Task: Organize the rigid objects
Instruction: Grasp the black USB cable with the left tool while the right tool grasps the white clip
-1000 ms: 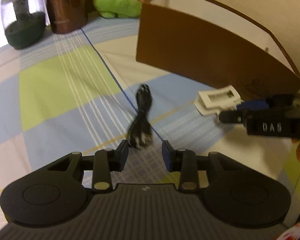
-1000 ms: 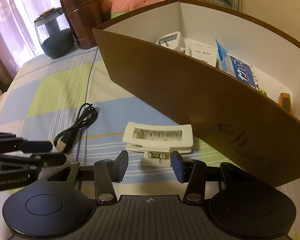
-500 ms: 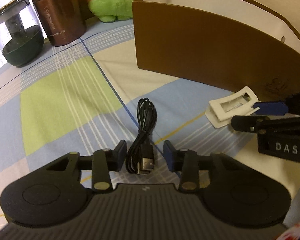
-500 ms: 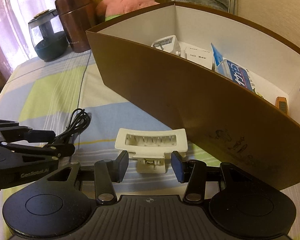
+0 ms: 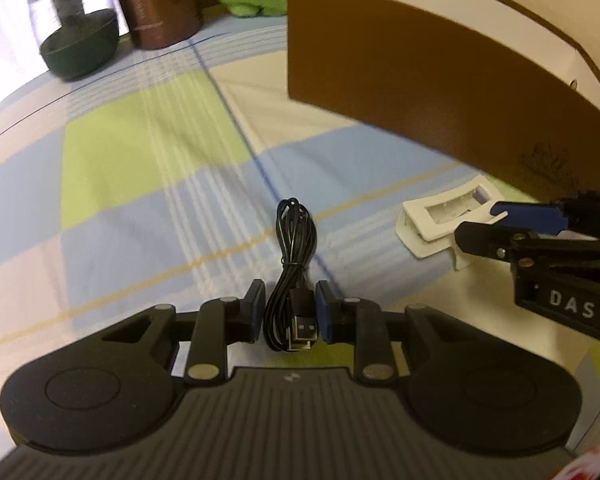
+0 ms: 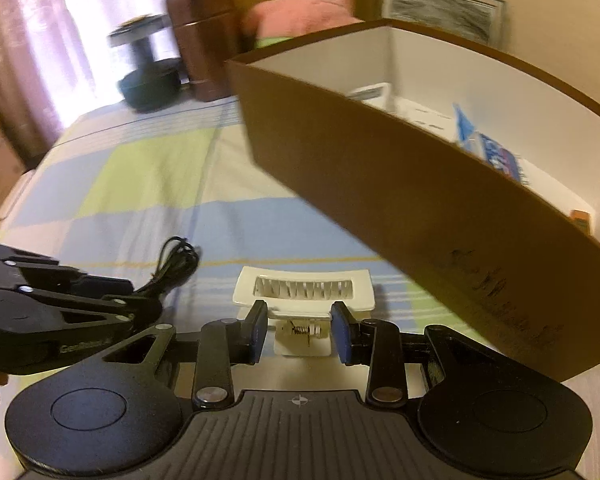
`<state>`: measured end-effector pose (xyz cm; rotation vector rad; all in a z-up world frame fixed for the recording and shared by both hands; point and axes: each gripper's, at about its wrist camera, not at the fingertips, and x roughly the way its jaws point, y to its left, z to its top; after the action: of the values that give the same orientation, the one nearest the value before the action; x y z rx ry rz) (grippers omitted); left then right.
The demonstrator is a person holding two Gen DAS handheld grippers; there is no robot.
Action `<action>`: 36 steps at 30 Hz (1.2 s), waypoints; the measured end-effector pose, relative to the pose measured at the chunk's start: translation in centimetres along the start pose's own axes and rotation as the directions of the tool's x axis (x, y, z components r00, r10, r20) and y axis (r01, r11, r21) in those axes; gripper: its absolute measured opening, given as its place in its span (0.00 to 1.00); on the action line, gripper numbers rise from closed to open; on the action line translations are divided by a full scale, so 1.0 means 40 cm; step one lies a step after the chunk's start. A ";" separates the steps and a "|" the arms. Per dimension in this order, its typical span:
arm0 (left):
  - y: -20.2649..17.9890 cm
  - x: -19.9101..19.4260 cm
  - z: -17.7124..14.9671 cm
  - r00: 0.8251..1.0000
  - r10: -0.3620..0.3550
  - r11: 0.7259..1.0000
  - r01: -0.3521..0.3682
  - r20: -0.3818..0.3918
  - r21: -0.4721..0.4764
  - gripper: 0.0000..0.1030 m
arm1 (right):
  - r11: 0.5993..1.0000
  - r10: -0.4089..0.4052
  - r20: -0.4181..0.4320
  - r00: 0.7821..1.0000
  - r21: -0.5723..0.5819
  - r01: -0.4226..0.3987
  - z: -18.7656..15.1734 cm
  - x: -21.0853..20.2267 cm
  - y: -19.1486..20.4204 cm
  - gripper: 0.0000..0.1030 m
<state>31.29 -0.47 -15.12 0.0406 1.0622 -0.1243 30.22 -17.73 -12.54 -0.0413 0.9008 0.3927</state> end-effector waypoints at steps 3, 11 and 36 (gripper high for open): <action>0.011 -0.029 -0.044 1.000 0.014 0.999 -0.015 -0.016 -0.029 0.22 | 0.998 0.045 -0.013 0.999 -0.040 -0.045 -0.027 -0.023 0.020 0.30; 0.031 -0.109 -0.170 0.997 0.056 0.990 -0.063 -0.054 -0.124 0.22 | 0.986 0.113 -0.082 0.990 -0.117 -0.122 -0.125 -0.073 0.079 0.30; 0.018 -0.110 -0.195 0.998 0.052 0.989 -0.056 -0.029 -0.138 0.12 | 0.983 0.146 -0.107 0.983 -0.094 -0.156 -0.133 -0.072 0.097 0.91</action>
<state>22.49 1.34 -15.08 -0.0543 1.0918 -0.0008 23.24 -16.10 -13.16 -0.0875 0.9850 0.5828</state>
